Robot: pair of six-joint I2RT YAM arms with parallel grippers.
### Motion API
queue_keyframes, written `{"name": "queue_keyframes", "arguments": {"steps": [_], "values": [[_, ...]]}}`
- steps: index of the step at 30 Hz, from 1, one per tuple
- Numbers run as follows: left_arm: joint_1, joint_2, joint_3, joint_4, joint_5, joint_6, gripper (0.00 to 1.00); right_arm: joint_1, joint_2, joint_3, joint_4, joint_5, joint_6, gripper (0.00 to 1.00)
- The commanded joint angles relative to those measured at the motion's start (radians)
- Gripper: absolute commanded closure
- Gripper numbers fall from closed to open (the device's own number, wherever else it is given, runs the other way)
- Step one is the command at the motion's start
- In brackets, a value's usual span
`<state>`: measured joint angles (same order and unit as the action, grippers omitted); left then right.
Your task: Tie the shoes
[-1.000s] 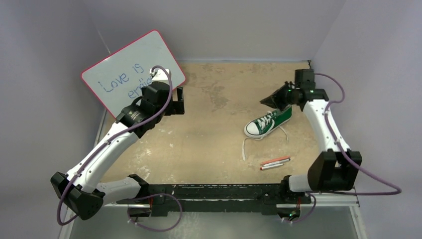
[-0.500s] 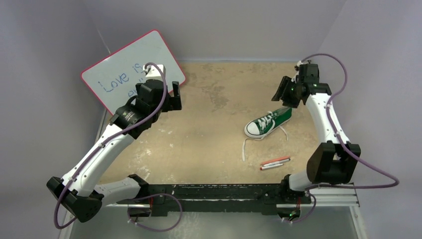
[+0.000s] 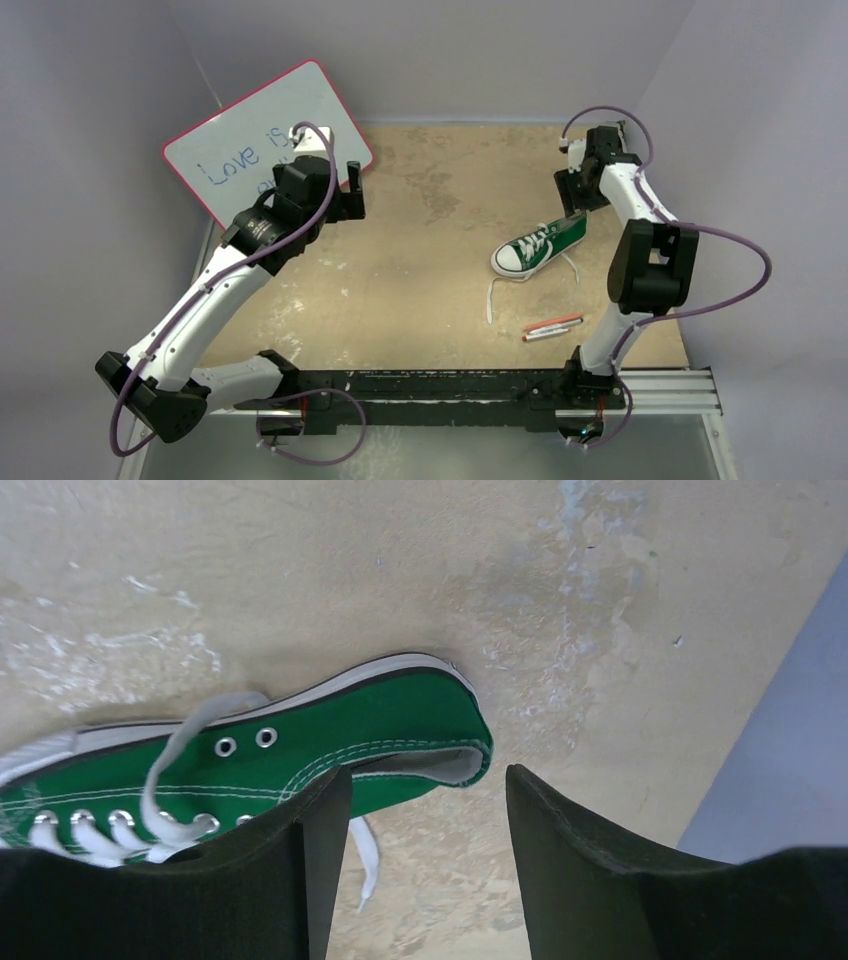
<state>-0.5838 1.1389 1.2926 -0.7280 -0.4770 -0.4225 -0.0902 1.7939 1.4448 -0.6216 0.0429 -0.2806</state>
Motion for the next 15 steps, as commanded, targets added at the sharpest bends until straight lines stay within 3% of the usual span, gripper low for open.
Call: {"name": "queue_keyframes", "arguments": {"steps": [1,8,15], "values": [[-0.006,-0.003,0.044,0.005,-0.060,0.041,0.01,0.001,0.031,-0.006,0.036,0.036,-0.188,0.39],[-0.046,0.018,0.052,0.009,-0.114,0.085,0.01,0.003,0.106,-0.009,0.087,0.072,-0.289,0.38],[-0.066,0.038,0.054,0.011,-0.141,0.103,0.01,0.014,0.102,-0.092,0.155,-0.039,-0.436,0.39]]}}
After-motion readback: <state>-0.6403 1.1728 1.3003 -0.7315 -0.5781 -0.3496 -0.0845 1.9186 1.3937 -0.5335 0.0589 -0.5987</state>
